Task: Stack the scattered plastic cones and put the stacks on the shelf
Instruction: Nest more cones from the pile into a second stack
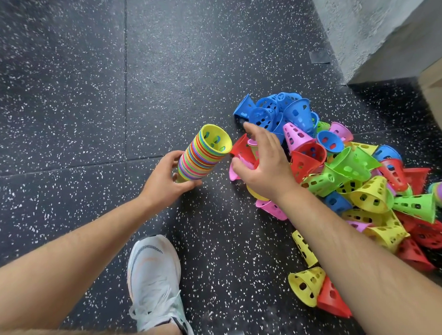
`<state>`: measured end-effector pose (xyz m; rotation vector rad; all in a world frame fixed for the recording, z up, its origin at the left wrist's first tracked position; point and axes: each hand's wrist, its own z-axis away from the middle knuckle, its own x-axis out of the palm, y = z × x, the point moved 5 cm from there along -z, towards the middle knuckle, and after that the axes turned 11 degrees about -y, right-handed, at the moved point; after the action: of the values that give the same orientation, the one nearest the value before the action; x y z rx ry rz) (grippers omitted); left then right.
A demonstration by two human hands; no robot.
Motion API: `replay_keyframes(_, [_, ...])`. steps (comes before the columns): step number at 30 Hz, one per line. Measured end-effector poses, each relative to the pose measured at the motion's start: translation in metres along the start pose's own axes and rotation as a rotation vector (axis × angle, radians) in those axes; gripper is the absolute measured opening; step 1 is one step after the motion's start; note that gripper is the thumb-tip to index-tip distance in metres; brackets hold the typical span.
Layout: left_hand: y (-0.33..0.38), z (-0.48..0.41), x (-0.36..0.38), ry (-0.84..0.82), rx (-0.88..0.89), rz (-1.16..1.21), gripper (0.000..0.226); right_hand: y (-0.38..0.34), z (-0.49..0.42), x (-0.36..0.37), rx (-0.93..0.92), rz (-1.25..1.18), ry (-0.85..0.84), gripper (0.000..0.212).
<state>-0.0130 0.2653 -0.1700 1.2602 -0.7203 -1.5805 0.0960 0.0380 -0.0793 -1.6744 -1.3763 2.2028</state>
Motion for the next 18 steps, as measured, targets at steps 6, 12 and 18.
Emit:
replay_keyframes(6, [-0.002,0.0,-0.001,-0.002,-0.002,-0.01,0.067,0.029,0.005,0.05,0.09,0.526,-0.363,0.072])
replay_keyframes(12, [-0.002,0.001,-0.001,-0.004,-0.007,0.0,0.069,0.03,-0.003,0.064,0.071,0.781,-0.315,0.055])
replay_keyframes(18, [0.001,0.003,0.0,0.002,-0.005,0.002,0.068,0.021,-0.001,0.029,0.052,0.41,-0.01,0.046])
